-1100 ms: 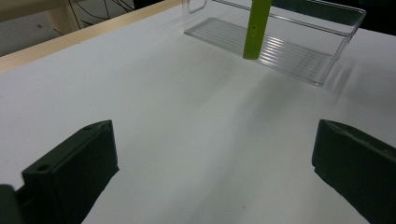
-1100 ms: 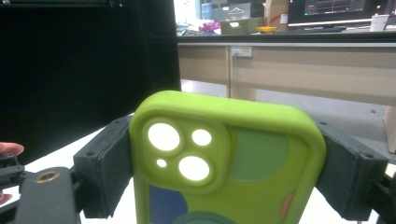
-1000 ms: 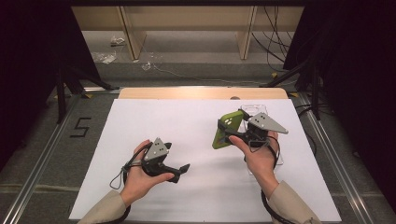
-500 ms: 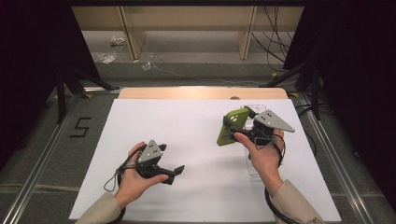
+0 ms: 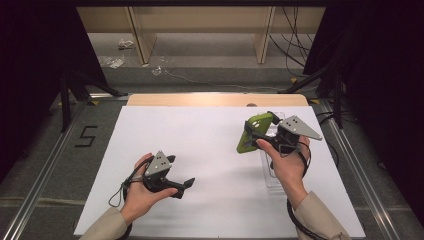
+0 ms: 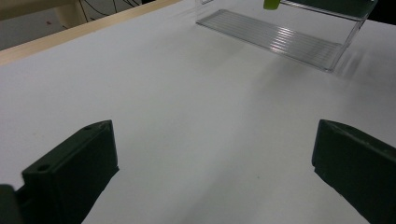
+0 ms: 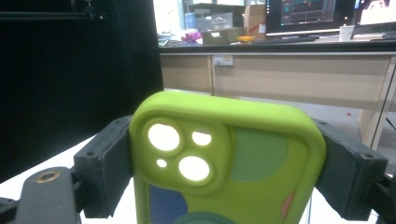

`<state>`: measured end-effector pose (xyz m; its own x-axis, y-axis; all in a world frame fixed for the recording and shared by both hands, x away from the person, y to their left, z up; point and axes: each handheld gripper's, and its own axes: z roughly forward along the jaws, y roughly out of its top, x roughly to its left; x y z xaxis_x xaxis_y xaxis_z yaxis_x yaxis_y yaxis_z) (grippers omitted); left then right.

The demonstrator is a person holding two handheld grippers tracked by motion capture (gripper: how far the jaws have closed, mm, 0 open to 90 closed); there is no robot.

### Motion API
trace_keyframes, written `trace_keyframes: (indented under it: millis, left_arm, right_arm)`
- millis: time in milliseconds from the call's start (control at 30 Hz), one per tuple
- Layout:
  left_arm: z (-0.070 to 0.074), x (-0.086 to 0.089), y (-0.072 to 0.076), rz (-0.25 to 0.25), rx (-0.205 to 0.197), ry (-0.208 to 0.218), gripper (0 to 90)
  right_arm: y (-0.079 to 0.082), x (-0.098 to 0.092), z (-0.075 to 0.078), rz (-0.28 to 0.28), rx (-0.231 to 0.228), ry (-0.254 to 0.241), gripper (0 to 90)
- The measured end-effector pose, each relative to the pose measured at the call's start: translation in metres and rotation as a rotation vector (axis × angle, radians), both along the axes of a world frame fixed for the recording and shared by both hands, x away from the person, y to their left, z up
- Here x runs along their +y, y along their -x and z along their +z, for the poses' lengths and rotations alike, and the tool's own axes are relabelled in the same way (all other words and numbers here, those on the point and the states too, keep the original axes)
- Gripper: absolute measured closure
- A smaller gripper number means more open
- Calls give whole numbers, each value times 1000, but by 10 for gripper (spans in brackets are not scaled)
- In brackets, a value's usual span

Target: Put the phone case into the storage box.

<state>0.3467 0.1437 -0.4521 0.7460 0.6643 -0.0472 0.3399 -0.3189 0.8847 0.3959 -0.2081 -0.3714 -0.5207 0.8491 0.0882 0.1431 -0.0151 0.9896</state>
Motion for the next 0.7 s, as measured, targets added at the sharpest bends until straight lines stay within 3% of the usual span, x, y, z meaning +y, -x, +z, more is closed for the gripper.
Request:
trace_keyframes:
  millis: [700]
  left_arm:
    - [-1, 2, 0, 6, 2, 5, 0]
  right_arm:
    - [-3, -13, 4, -41, -4, -11, 167]
